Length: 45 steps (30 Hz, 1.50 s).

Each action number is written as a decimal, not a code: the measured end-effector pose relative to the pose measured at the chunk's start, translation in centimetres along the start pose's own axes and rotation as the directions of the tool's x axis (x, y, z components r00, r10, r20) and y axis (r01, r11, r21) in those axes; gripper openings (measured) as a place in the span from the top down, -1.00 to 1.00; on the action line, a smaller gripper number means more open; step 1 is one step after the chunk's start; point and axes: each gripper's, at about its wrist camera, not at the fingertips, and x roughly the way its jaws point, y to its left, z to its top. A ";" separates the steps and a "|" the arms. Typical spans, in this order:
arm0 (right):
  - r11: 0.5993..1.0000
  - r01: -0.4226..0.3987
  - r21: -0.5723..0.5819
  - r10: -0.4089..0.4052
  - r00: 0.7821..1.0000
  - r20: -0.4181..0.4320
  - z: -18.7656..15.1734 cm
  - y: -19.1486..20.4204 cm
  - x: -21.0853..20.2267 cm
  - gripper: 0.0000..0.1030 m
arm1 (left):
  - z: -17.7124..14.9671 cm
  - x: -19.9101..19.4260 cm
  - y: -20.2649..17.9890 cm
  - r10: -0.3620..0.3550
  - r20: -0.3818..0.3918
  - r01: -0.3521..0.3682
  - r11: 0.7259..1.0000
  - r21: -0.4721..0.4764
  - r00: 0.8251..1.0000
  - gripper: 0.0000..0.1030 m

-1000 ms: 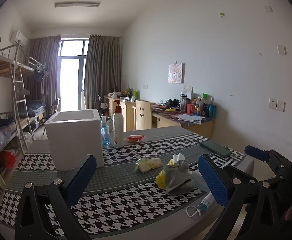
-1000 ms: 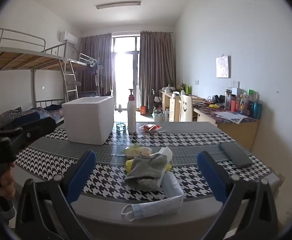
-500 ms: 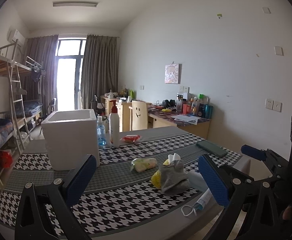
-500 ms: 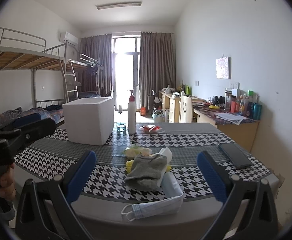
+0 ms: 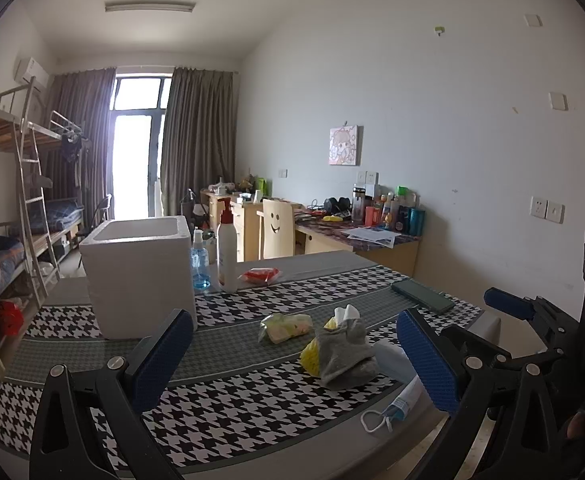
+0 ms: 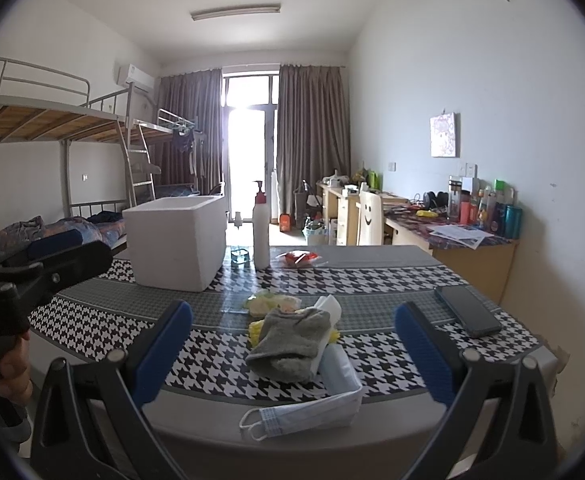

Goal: Organize soft objects

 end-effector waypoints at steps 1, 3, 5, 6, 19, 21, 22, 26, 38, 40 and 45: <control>1.000 0.000 0.001 0.000 1.000 -0.001 0.0 0.0 0.1 -0.99 | 0.0 0.1 0.1 0.002 -0.002 -0.002 1.000 0.000 1.000 -0.98; 1.000 0.000 -0.002 0.000 1.000 -0.004 -0.1 0.0 0.1 -0.99 | 0.1 0.1 0.1 0.004 -0.001 -0.004 1.000 -0.001 1.000 -0.98; 1.000 -0.001 -0.004 0.001 1.000 -0.005 -0.1 0.0 0.2 -0.99 | 0.1 0.3 0.2 0.004 -0.005 -0.004 1.000 -0.002 1.000 -0.98; 1.000 -0.001 -0.005 0.001 1.000 -0.006 -0.1 0.0 0.2 -0.99 | 0.1 0.4 0.2 0.006 -0.007 -0.006 1.000 -0.003 1.000 -0.98; 1.000 0.011 0.023 -0.010 0.999 -0.051 -0.5 -1.0 1.8 -0.99 | -0.1 3.0 0.4 0.026 -0.070 -0.026 1.000 -0.002 0.997 -0.98; 1.000 0.018 0.025 -0.017 0.998 -0.062 -0.5 -1.2 2.1 -0.99 | -0.2 3.6 0.4 0.021 -0.085 -0.021 1.000 -0.002 0.996 -0.98; 0.999 0.020 0.028 -0.018 0.998 -0.068 -0.5 -1.4 2.3 -0.99 | -0.3 4.0 0.3 0.021 -0.092 -0.021 1.000 0.000 0.996 -0.98; 0.999 0.030 0.034 -0.027 0.995 -0.094 -0.8 -1.9 2.9 -0.99 | -0.6 5.3 0.1 0.011 -0.121 -0.011 1.000 0.006 0.993 -0.98; 0.995 0.079 0.054 -0.068 0.981 -0.183 -2.0 -4.1 4.4 -0.99 | -1.6 8.8 -1.3 -0.031 -0.210 0.035 0.999 0.016 0.977 -0.98; 0.995 0.081 0.057 -0.069 0.979 -0.190 -2.2 -4.3 4.5 -0.99 | -1.8 9.4 -1.6 -0.040 -0.225 0.045 0.999 0.017 0.974 -0.98; 0.993 0.090 0.074 -0.073 0.977 -0.202 -2.5 -4.9 4.8 -0.99 | -2.4 10.3 -2.1 -0.051 -0.243 0.059 0.998 0.027 0.969 -0.98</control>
